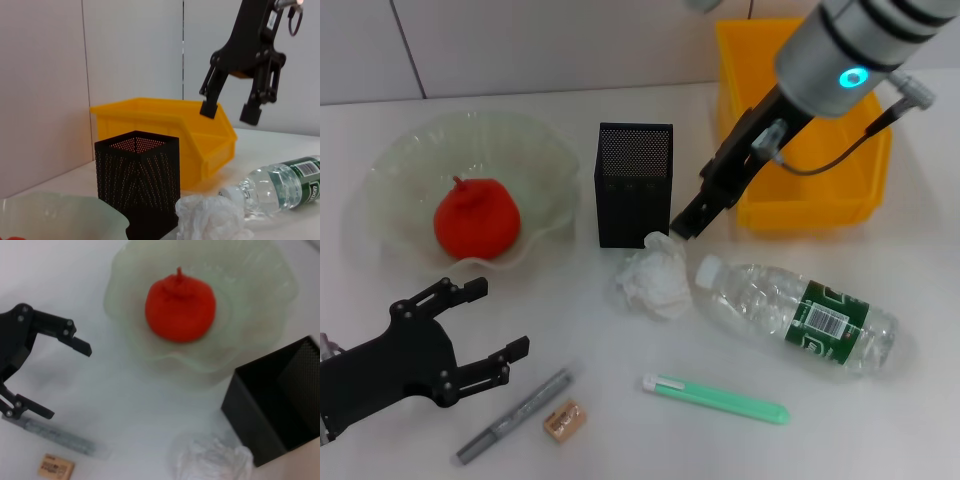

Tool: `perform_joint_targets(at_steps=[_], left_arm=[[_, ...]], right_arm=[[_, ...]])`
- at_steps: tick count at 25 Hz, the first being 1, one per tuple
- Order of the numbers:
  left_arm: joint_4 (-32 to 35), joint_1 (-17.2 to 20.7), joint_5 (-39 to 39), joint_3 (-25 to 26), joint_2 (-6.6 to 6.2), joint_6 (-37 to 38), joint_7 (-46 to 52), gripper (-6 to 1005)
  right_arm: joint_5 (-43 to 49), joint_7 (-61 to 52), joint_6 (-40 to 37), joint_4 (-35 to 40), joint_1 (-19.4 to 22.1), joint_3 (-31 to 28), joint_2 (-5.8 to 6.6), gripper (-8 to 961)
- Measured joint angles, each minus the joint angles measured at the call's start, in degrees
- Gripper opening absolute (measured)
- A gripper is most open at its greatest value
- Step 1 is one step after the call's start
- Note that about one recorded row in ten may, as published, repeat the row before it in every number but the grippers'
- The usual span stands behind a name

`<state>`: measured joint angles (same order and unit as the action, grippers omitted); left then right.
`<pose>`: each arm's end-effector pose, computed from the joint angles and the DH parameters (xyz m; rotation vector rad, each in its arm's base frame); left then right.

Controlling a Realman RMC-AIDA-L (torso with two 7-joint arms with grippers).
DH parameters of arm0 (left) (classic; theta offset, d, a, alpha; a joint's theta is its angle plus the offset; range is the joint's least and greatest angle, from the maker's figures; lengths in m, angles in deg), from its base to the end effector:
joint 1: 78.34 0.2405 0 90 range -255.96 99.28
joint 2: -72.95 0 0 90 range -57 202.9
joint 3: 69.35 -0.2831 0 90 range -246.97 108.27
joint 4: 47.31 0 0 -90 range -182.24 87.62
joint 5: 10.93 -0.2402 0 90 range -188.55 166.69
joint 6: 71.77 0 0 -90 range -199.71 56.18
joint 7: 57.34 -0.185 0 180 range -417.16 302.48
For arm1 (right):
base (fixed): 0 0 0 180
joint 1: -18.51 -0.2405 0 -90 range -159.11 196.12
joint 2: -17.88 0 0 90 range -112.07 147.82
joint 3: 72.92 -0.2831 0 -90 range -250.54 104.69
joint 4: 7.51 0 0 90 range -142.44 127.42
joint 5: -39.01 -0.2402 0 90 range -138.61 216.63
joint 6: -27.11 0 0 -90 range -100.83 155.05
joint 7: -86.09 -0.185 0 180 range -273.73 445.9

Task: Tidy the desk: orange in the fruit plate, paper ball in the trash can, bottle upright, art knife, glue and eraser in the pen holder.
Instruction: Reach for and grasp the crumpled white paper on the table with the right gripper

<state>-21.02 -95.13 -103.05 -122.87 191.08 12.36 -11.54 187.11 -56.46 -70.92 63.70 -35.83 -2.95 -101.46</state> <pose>-0.3433 0.3091 -0.0774 -2.5486 -0.3157 -0.7302 0.0991 0.4414 -0.0378 -2.7677 0.6823 -0.4665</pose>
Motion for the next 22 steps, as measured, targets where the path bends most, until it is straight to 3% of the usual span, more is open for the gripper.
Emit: perform_joint_targets(at_steps=[6, 22], left_arm=[[0.3, 0.4, 0.0, 0.0, 0.01, 0.6, 0.0, 860], [0.3, 0.4, 0.0, -0.1, -0.01, 1.4, -0.4, 860]], right_arm=[[0.0, -2.8, 2.9, -7.1, -2.9, 3.9, -0.19, 826], [-1.4, -2.9, 14.9, -20.2, -5.9, 12.5, -0.53, 825]])
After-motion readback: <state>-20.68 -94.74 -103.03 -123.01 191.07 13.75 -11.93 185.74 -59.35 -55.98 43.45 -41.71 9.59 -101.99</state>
